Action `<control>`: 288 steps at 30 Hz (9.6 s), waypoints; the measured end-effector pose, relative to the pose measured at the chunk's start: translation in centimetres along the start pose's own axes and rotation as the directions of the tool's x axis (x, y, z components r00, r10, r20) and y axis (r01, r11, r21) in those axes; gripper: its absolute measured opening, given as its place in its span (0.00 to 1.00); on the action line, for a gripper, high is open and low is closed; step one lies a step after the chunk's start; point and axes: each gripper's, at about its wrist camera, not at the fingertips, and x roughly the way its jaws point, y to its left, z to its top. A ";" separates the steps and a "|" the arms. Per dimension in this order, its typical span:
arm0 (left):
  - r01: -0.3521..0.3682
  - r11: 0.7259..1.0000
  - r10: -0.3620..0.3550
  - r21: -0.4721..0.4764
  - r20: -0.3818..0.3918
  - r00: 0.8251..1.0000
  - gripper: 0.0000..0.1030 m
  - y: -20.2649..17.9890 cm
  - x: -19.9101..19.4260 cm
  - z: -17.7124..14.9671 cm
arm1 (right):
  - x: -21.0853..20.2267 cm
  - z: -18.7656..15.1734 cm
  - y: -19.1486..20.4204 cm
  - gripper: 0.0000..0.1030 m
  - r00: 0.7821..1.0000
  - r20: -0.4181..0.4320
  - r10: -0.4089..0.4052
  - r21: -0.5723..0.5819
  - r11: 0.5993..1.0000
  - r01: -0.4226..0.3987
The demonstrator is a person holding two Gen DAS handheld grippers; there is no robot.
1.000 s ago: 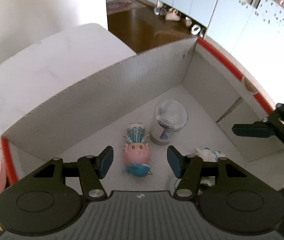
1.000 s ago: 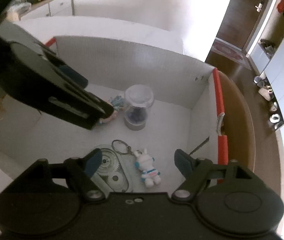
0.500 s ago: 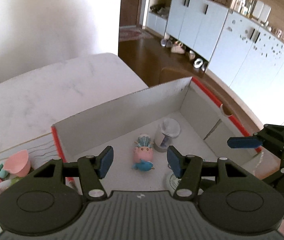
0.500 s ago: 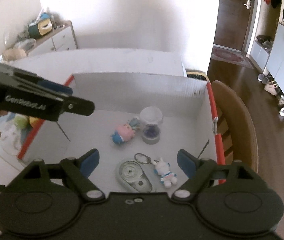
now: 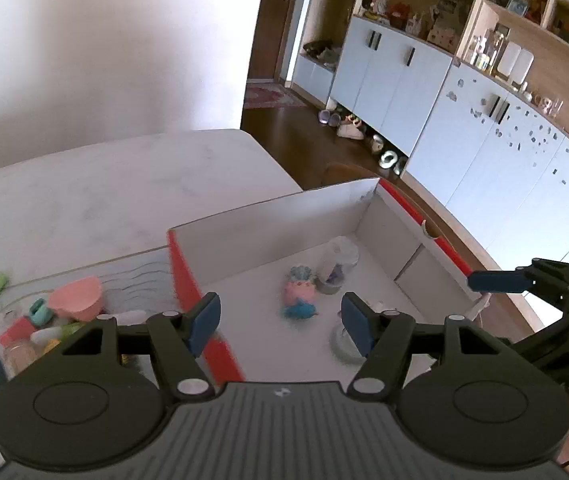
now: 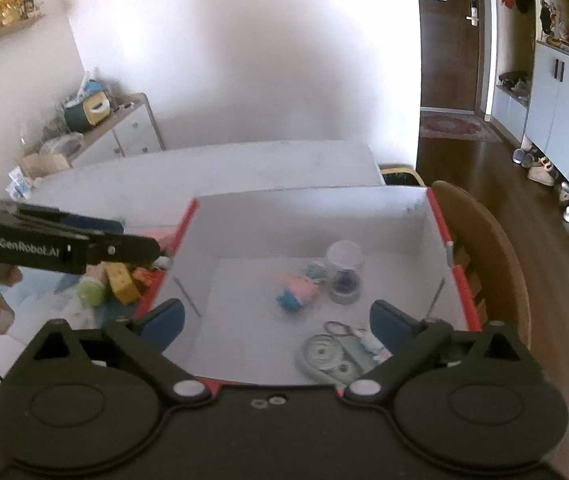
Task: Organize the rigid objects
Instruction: 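Withdraw both open tools from the box toward the table, then grasp the yellow cardboard box with the right tool while the left tool grasps the toothpick jar, then carry the yellow box and the toothpick jar over the shoebox, then lower the yellow box into the shoebox and open the right tool while the left tool releases the jar, then withdraw both open tools from the shoebox back over the table, then grasp the green highlighter with the left tool while the right tool grasps the orange toy figure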
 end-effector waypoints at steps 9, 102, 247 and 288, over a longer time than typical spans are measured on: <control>-0.050 0.996 0.052 -0.068 0.026 0.998 0.78 5.8 -3.0 -2.8 | -0.1 -0.1 5.4 1.00 0.998 0.040 0.046 -0.004 0.999 -0.046; -0.181 0.954 0.152 -0.238 -0.137 0.979 0.41 25.1 1.1 -10.7 | 20.8 -0.4 24.6 0.28 0.987 -0.160 -0.017 -0.178 0.984 -0.012; -0.157 0.980 0.166 -0.126 0.065 0.984 0.78 3.6 -3.6 -3.0 | 1.4 1.0 5.6 0.99 0.998 0.060 0.023 -0.021 1.000 -0.022; -0.257 0.955 0.267 -0.145 0.049 0.963 0.78 30.4 -2.7 -5.0 | 16.2 2.2 22.8 0.91 0.995 -0.047 -0.085 0.000 0.996 0.085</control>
